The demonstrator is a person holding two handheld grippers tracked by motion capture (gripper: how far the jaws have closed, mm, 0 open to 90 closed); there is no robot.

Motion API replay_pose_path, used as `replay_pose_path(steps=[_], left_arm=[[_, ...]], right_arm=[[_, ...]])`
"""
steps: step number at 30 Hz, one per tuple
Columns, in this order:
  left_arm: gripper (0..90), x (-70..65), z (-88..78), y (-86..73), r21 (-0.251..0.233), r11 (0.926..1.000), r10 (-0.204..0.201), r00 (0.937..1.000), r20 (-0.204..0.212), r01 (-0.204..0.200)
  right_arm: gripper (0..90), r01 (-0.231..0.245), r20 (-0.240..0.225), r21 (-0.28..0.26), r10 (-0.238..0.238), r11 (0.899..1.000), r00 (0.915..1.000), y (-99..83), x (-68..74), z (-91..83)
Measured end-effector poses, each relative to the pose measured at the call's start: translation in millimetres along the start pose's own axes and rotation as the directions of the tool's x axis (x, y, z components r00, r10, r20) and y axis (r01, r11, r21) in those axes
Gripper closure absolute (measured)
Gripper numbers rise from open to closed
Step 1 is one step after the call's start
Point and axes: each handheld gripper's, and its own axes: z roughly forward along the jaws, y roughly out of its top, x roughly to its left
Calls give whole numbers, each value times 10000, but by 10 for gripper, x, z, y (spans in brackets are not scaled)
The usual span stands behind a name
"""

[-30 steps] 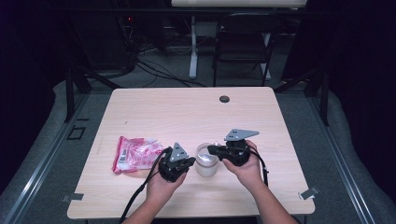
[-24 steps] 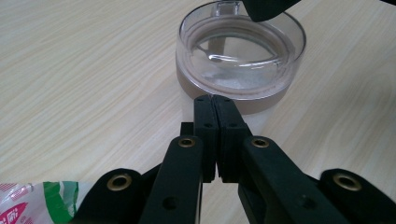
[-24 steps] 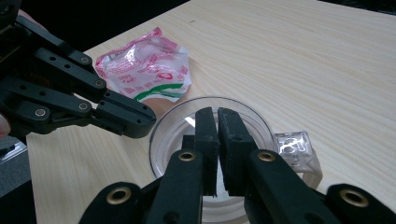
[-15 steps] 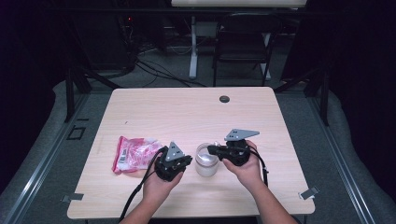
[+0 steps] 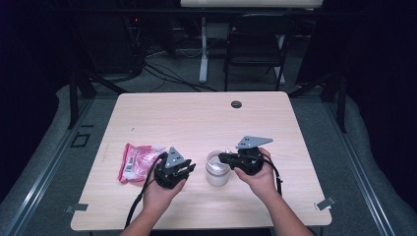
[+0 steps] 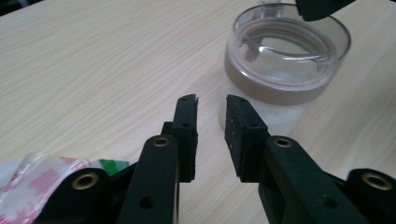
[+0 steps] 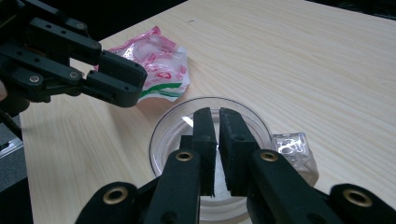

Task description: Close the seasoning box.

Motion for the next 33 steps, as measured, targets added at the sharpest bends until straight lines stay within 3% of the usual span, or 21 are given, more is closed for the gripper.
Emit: replay_pose_path(steps=[6, 11, 19, 27, 33], left_arm=[[622, 103, -93, -22, -265, 9995, -187, 9990, -407, 176], [560, 223, -193, -69, -338, 9993, -213, 9950, -978, 180], [520, 507, -421, -191, -736, 9938, -948, 9804, -1727, 831], [488, 717, -523, -345, -1016, 9868, -1446, 9674, -2078, 1257], [467, 806, -526, -472, -917, 9870, -1493, 9654, -2137, 1323]], right_arm=[[822, 17, 79, -95, -16, 10000, 10000, 13, -12, -35], [762, -42, 203, -186, 46, 9998, 9998, 25, -35, -74], [657, -125, 512, -473, 149, 9988, 9986, 59, -95, -178], [554, -228, 876, -588, 279, 9980, 9958, 48, -146, -212], [504, -333, 1563, -507, 409, 9982, 9869, -4, -247, -236]])
